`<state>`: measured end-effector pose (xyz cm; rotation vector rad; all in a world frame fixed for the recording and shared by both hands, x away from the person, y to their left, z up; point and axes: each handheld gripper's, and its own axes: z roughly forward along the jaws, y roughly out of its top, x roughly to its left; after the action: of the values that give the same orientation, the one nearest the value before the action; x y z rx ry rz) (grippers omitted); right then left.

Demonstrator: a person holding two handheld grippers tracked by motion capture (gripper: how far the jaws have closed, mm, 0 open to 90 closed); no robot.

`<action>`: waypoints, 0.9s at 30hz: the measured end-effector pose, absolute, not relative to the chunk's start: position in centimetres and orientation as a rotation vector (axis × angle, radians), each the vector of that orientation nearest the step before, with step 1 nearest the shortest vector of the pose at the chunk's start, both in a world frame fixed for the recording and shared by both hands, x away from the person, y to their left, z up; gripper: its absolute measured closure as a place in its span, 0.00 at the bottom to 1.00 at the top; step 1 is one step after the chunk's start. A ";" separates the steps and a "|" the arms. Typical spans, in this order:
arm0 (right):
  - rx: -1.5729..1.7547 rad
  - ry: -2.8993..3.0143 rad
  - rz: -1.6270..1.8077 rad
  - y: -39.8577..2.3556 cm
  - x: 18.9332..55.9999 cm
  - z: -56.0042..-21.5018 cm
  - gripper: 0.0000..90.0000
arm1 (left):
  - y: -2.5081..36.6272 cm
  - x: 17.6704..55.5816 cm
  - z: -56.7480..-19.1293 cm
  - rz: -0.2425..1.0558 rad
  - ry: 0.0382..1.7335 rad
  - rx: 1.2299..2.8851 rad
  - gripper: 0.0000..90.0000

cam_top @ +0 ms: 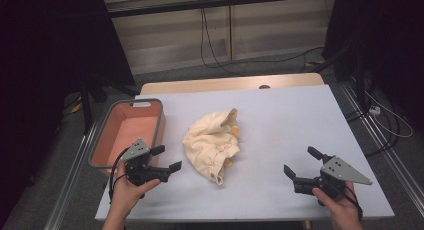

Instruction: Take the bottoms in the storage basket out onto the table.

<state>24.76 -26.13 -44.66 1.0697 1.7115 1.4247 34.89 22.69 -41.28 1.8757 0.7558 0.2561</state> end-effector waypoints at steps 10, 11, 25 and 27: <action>1.067 1.713 1.428 -26.1 24.7 -44.6 0.03 | 23.1 34.7 -41.3 0.262 0.750 1.866 0.08; 1.068 1.714 1.428 -26.1 24.7 -44.6 0.03 | 23.2 34.7 -41.3 0.266 0.753 1.871 0.08; 1.065 1.715 1.428 -26.3 24.6 -44.6 0.03 | 23.7 34.4 -41.3 0.272 0.750 1.848 0.07; 1.064 1.716 1.427 -26.3 24.6 -44.6 0.03 | 23.7 34.4 -41.2 0.279 0.743 1.854 0.07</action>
<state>24.63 -26.34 -44.58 1.0642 1.7157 1.4274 34.37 23.70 -41.17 1.8544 0.7428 0.2788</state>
